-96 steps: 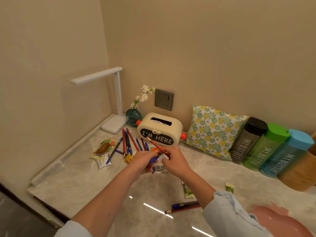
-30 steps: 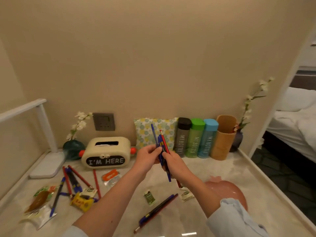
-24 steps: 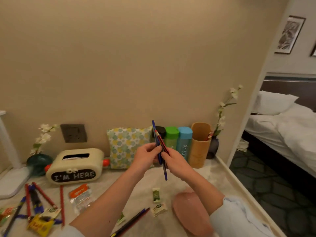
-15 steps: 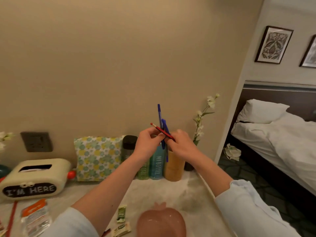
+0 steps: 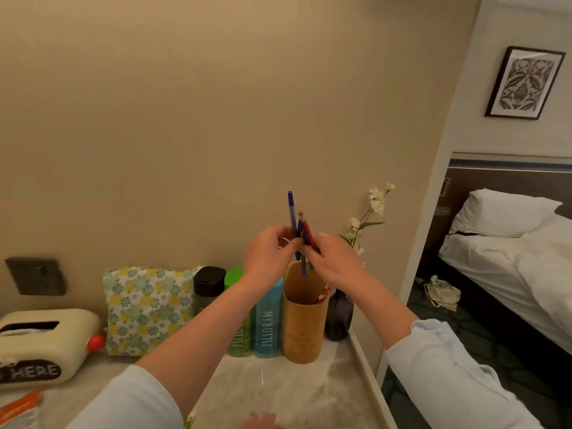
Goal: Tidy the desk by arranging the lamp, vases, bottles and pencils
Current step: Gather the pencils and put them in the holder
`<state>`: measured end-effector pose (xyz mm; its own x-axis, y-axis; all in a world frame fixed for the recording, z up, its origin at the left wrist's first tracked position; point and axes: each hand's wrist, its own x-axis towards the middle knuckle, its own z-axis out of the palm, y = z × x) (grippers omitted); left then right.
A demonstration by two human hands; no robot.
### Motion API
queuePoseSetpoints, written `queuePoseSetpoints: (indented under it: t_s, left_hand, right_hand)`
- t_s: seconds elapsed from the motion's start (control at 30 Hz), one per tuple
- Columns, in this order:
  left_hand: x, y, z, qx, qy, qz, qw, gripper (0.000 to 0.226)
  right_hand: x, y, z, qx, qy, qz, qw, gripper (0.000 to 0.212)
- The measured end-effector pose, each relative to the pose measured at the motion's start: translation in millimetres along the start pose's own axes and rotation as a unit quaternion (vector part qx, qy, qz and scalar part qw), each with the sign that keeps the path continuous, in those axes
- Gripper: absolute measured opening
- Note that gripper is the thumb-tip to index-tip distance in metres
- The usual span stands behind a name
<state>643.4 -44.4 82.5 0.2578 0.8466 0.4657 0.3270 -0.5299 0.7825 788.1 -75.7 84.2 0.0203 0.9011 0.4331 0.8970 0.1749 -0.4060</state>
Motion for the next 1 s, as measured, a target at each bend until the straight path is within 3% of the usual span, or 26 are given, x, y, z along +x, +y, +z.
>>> queuePoseSetpoints:
  t_s: [0.13,0.3,0.4,0.53,0.6,0.77,0.9,1.0]
  left_hand:
    - [3,-18,8,0.104,-0.017,-0.009,0.994,0.007]
    - [-8,-45,25,0.265,0.002,0.068,0.962,0.015]
    - [-14,-58,32,0.302,0.001,0.065,0.951,0.017]
    - [-18,-69,35,0.316,0.008,0.053,0.947,0.025]
    - [-21,-71,33,0.315,0.008,0.060,0.947,0.026]
    - [-33,-68,15,0.280,0.027,0.048,0.958,0.031]
    - [-59,-65,-9,0.233,0.067,0.050,0.969,0.026]
    - [-87,-72,-34,0.221,0.090,0.038,0.971,0.027]
  right_hand:
    - [6,16,22,0.056,-0.057,0.052,0.995,0.032]
    - [0,40,47,0.031,-0.117,0.098,0.988,0.022]
    - [-6,46,57,-0.013,-0.128,0.107,0.986,0.016]
    - [-7,48,63,-0.040,-0.095,0.114,0.988,0.023]
    - [-8,47,63,-0.033,-0.095,0.101,0.990,0.013]
    - [-20,33,57,0.003,-0.027,0.085,0.996,0.048]
    - [-42,-3,60,0.075,0.090,0.053,0.992,0.046]
    - [-63,-40,71,0.140,0.119,-0.007,0.983,0.035]
